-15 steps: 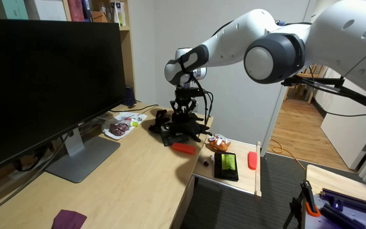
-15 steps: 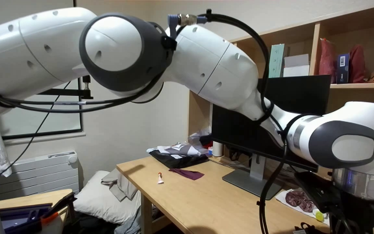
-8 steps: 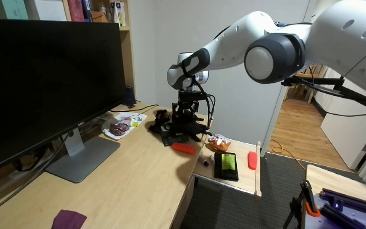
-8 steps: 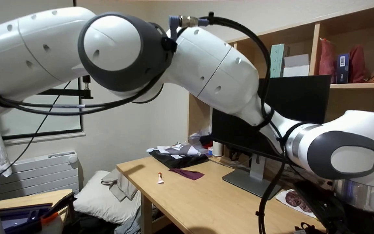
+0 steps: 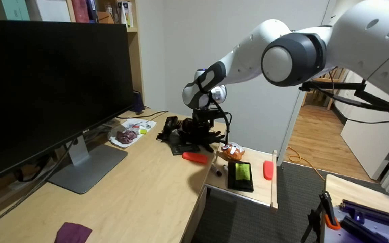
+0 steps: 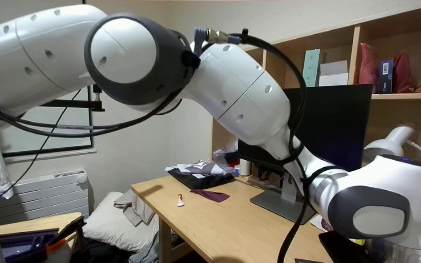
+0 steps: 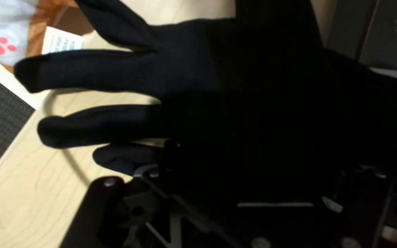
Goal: Move the black gloves to the left then put the orange object in the drawer
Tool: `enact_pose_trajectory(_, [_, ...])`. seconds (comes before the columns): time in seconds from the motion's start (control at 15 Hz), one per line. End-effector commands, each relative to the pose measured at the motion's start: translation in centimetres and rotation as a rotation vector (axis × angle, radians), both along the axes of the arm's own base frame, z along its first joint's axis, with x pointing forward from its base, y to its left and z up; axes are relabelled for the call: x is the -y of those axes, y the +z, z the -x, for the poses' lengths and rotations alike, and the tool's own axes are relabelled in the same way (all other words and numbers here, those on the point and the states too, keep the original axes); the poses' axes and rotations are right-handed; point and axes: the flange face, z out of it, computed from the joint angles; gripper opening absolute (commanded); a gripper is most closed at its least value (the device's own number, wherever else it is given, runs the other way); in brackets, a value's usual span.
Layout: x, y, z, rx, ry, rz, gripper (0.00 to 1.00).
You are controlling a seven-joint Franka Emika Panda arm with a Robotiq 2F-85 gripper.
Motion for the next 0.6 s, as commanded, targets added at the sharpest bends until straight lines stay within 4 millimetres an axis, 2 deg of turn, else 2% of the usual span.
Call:
enact_pose_trajectory(0.0, [-1.6,-1.3,-0.2,0.044,0.008,-0.023,0.73])
enact_pose_trajectory(0.33, [-1.8,-1.1,-0.8,0.048,0.004,-0.025,0.4])
enact_pose_trajectory(0.53, [-1.2,0.7,-0.7,0.049,-0.009,-0.028,0.21])
